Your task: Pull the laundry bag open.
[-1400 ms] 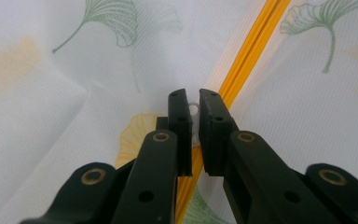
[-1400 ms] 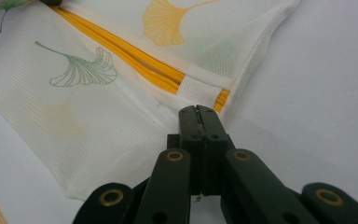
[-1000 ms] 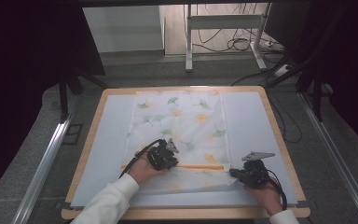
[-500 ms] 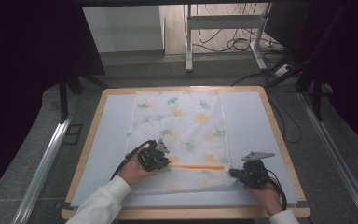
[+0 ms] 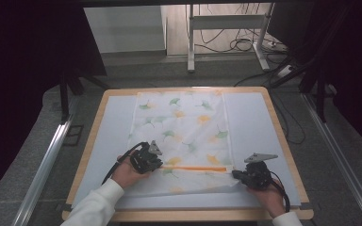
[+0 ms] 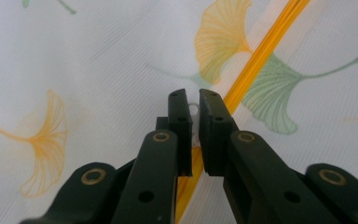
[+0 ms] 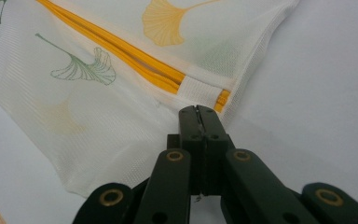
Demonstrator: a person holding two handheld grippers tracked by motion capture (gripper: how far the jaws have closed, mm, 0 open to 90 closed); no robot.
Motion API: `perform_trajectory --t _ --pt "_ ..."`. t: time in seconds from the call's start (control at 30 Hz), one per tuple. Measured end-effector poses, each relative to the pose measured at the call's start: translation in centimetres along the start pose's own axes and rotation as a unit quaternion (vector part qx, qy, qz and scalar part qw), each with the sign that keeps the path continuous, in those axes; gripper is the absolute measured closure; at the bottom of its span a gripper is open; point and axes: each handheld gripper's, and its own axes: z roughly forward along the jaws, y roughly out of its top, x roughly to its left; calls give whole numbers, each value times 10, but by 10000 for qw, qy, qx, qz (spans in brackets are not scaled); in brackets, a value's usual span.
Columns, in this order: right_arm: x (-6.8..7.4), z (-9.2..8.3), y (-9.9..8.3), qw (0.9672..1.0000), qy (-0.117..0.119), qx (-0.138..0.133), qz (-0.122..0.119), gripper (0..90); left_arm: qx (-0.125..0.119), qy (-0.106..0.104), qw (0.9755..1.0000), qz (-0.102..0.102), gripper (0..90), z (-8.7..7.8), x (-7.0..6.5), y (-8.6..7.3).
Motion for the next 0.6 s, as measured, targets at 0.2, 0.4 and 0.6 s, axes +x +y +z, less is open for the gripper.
perform_trajectory --t 0.2,0.4,0.6 --pt "0 0 0 10000 2 -6 -8 900 -6 3 10000 -97 845 -3 5 -6" --pt "0 0 0 10000 -5 -5 -9 900 27 57 9999 -127 845 -7 8 -12" --pt "0 0 0 10000 -1 -9 -6 900 60 112 9997 -216 845 -12 15 -22"
